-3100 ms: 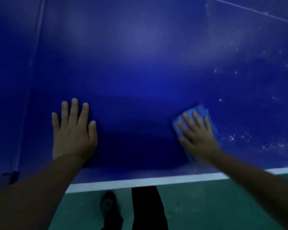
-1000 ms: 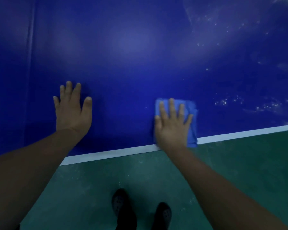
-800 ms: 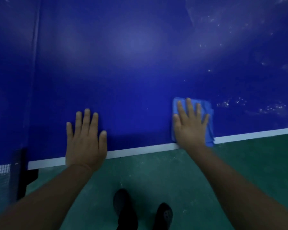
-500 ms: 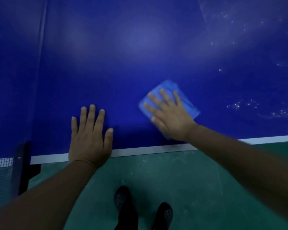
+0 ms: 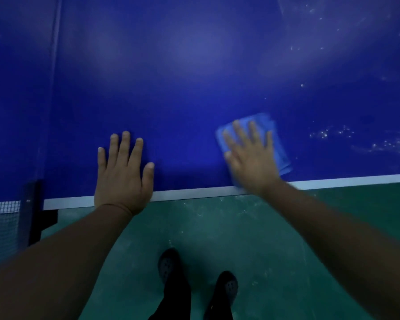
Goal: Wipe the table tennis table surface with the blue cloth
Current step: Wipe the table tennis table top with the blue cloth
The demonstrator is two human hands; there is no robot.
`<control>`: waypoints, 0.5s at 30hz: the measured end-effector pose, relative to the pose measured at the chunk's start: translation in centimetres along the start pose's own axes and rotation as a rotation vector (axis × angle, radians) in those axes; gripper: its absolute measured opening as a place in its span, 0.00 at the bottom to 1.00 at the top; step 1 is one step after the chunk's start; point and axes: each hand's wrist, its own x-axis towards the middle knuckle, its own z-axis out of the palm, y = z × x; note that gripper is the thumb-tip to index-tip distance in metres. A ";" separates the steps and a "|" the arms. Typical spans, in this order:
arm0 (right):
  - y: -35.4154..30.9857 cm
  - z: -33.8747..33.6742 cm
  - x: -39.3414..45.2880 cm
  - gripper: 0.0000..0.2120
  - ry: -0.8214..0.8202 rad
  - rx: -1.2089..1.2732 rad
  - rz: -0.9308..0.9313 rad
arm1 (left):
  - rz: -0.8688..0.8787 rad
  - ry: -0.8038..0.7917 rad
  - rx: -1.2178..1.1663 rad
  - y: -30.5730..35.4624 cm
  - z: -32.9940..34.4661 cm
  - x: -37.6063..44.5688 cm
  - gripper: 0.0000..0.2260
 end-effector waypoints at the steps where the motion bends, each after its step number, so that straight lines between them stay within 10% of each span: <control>1: -0.6 0.5 -2.1 0.27 -0.053 -0.017 -0.142 | 0.003 0.000 0.007 0.0 0.0 0.0 0.32; 3: 1.5 0.5 -5.2 0.27 -0.105 -0.016 -0.221 | -0.003 0.008 0.013 0.1 0.0 0.0 0.32; 8: 9.4 -0.6 -5.2 0.34 -0.069 0.069 0.496 | 0.029 0.058 -0.053 2.7 0.0 -0.2 0.30; 15: -3.2 -0.3 2.3 0.27 -0.033 0.111 0.251 | 0.094 0.114 -0.067 8.8 2.4 -0.2 0.29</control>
